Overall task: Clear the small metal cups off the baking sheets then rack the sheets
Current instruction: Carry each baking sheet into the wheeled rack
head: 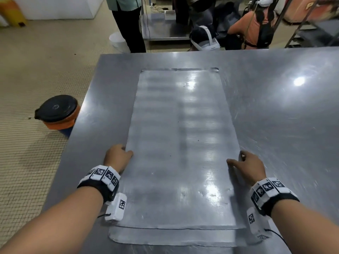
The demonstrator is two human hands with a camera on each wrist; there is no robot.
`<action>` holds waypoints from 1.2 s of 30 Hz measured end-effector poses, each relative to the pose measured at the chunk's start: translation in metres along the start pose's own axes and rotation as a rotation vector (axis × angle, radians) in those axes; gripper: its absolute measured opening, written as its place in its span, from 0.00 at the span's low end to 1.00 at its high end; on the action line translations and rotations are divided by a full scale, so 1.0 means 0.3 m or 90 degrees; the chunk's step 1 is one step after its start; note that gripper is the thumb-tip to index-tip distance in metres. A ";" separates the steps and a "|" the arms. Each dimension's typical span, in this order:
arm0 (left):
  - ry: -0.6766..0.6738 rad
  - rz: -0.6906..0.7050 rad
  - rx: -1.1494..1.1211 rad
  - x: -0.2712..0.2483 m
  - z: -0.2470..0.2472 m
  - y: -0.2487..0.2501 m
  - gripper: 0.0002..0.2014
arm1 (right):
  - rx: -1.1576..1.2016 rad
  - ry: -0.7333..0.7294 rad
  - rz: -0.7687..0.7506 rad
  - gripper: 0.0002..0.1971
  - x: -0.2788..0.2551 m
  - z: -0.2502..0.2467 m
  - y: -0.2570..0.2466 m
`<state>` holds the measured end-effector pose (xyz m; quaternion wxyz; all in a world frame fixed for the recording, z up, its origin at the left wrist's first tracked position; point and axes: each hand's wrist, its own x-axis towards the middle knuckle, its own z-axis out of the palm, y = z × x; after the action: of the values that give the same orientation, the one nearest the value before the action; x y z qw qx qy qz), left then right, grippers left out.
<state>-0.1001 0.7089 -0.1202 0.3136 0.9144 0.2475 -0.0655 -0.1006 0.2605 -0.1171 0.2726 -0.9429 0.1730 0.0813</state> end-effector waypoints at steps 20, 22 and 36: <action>-0.244 0.212 0.163 -0.652 0.189 0.158 0.28 | -0.220 -0.318 -0.442 0.25 -0.261 -0.058 0.004; -0.250 0.259 0.184 -0.736 0.235 0.126 0.31 | -0.255 -0.329 -0.503 0.31 -0.332 -0.059 0.065; -0.096 0.322 0.086 -0.888 0.350 0.008 0.15 | -0.114 -0.137 -0.424 0.12 -0.573 0.056 0.257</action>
<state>-0.3267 0.5340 -0.1289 0.2760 0.9585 -0.0181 -0.0692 -0.2895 0.2571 -0.1261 0.2172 -0.9537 -0.1815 0.1019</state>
